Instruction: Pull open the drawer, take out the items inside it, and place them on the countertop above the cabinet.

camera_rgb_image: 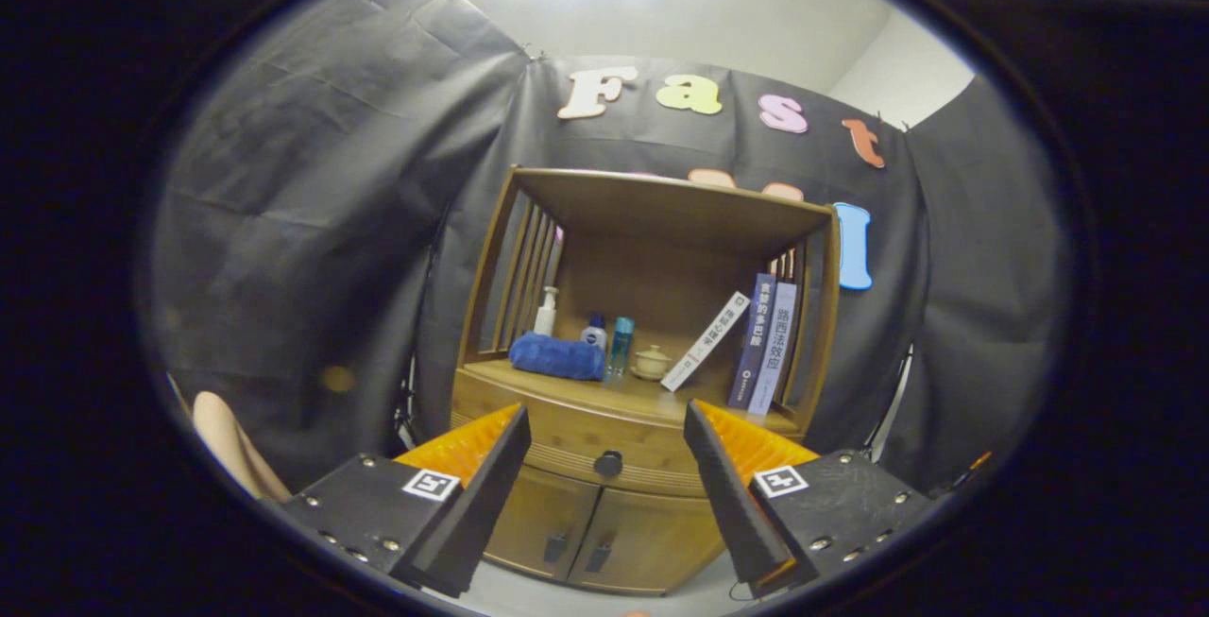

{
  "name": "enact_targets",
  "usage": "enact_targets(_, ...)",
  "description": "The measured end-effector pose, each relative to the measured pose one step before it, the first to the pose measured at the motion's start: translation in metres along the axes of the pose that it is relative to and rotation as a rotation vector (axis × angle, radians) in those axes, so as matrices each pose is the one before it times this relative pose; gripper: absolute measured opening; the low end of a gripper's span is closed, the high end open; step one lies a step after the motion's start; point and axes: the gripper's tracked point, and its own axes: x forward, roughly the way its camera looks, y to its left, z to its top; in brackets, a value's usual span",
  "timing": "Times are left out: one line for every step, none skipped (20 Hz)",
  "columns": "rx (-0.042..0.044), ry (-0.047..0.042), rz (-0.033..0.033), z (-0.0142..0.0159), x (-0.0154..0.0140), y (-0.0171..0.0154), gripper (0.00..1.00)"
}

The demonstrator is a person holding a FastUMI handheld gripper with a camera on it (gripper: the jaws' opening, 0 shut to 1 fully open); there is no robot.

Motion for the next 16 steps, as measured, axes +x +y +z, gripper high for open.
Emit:
enact_targets(-0.00916,0.00526,-0.01007,-0.00916,0.01388,-0.00145,0.98)
enact_targets(-0.00956,0.00983,-0.00610,-0.00990,0.01458,-0.00034,0.98)
enact_targets(-0.00225,0.01725,-0.00728,-0.01298,0.01408,-0.00066,0.98)
enact_targets(0.00636,0.01946,0.00175,-0.01231,0.01345,0.00211,0.98)
enact_targets(0.01518,0.02370,-0.00003,-0.01280,0.01482,0.00267,0.98)
enact_targets(0.01295,0.02373,0.00215,-0.01237,0.01350,0.00258,0.98)
enact_targets(0.01220,0.03389,-0.00786,-0.01446,0.01520,0.00048,0.98)
enact_targets(0.00565,0.02271,-0.00038,-0.00971,0.00981,0.00154,0.97)
enact_targets(0.00494,0.02679,-0.00330,-0.01151,0.01240,0.00183,0.97)
enact_targets(0.00527,0.02378,0.00605,-0.00913,0.00946,0.00439,0.97)
enact_targets(-0.00221,0.02021,-0.00933,-0.00826,0.01118,0.00028,0.97)
enact_targets(-0.00181,0.01615,0.00189,-0.00703,0.00936,0.00075,0.89)
enact_targets(-0.00358,0.01583,-0.01017,-0.00511,0.00877,0.00041,0.82)
enact_targets(0.00358,0.01722,-0.00214,-0.00594,0.00737,-0.00014,0.75)
enact_targets(0.00552,0.01720,-0.00358,-0.00651,0.00854,0.00095,0.75)
enact_targets(0.00651,0.01637,-0.00586,-0.00503,0.00760,-0.00010,0.74)
